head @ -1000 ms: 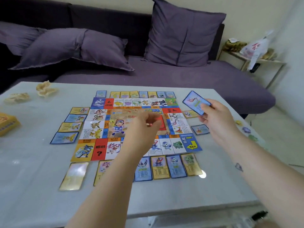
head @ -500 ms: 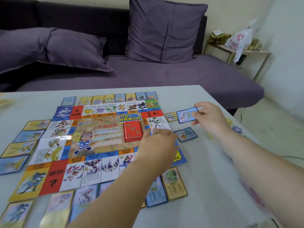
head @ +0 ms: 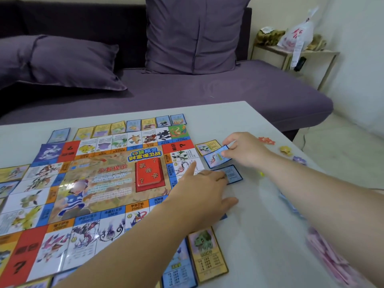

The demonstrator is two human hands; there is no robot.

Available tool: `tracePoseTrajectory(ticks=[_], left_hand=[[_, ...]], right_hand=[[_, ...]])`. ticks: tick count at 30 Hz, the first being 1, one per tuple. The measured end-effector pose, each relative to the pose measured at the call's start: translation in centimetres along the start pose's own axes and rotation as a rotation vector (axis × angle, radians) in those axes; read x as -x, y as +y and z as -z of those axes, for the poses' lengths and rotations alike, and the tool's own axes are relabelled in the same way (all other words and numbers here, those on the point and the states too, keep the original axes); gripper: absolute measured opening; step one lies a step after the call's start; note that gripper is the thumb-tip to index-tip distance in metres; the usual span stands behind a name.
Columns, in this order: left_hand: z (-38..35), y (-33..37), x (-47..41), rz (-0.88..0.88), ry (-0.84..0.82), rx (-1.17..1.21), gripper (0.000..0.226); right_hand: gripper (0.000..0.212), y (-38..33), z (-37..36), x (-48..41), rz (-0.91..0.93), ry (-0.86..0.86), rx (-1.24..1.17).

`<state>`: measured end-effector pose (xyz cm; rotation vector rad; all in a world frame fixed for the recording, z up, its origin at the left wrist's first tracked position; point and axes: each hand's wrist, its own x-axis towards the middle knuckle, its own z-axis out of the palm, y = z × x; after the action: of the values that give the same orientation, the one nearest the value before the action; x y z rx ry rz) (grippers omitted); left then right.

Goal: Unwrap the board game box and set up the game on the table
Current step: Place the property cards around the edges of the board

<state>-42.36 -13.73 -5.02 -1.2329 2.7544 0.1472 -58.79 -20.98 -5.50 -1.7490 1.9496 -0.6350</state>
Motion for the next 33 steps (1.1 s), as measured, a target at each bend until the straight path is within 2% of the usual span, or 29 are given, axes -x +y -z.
tracePoseTrajectory(ticks=[9, 23, 28, 33], left_hand=[[0.3, -0.2, 0.2, -0.012, -0.023, -0.012, 0.060], [1.1, 0.3, 0.2, 0.007, -0.033, -0.040, 0.060], [2.4, 0.6, 0.9, 0.060, 0.066, -0.043, 0.054], [4.1, 2.5, 2.6, 0.072, 0.064, -0.068, 0.048]], right_hand=[[0.029, -0.1, -0.6, 0.4, -0.009, -0.011, 0.125], [0.032, -0.6, 0.0, 1.1, 0.012, 0.030, 0.173], [0.017, -1.6, 4.5, 2.6, 0.084, 0.109, 0.011], [0.013, -1.1, 10.2, 7.3, 0.128, 0.061, 0.005]])
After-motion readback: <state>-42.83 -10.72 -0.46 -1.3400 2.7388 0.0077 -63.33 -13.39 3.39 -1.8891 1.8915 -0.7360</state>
